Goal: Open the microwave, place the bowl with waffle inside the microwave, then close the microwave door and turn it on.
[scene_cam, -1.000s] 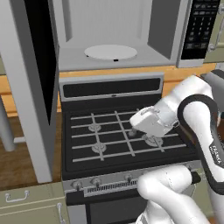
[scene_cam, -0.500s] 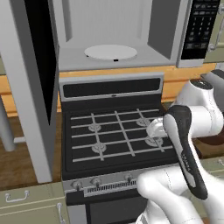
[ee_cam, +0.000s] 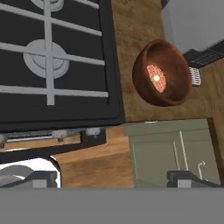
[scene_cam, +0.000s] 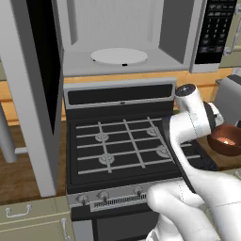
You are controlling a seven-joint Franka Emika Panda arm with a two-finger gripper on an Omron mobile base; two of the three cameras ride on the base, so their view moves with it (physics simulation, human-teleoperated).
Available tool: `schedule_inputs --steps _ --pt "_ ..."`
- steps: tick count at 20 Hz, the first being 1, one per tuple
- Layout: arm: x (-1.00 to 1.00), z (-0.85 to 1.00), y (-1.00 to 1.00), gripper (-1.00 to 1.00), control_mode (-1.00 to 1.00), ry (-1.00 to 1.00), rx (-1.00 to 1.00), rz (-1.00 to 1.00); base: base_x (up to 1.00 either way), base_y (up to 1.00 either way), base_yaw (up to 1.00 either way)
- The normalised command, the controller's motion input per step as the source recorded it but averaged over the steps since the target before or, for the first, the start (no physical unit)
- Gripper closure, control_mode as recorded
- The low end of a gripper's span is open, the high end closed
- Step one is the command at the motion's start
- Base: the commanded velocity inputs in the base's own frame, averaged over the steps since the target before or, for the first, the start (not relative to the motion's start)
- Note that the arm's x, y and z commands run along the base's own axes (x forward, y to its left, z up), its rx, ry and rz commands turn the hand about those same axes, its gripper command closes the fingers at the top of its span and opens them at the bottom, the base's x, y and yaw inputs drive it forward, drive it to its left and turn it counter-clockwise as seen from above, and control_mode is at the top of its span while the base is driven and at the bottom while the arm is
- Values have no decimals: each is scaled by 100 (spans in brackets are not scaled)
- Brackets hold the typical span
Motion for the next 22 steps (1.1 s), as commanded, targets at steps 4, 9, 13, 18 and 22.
schedule_inputs --steps 4,9,13,18,22 --pt "66 -54 -100 -100 -100 8 -12 -21 0 0 0" --pt "15 -23 -100 -100 -100 1 4 -12 0 0 0" --pt "64 -7 -88 -100 -100 0 4 -1 0 0 0" --pt "71 -6 -81 -100 -100 0 19 1 0 0 0" --pt "83 -4 -50 -100 -100 4 18 16 0 0 0"
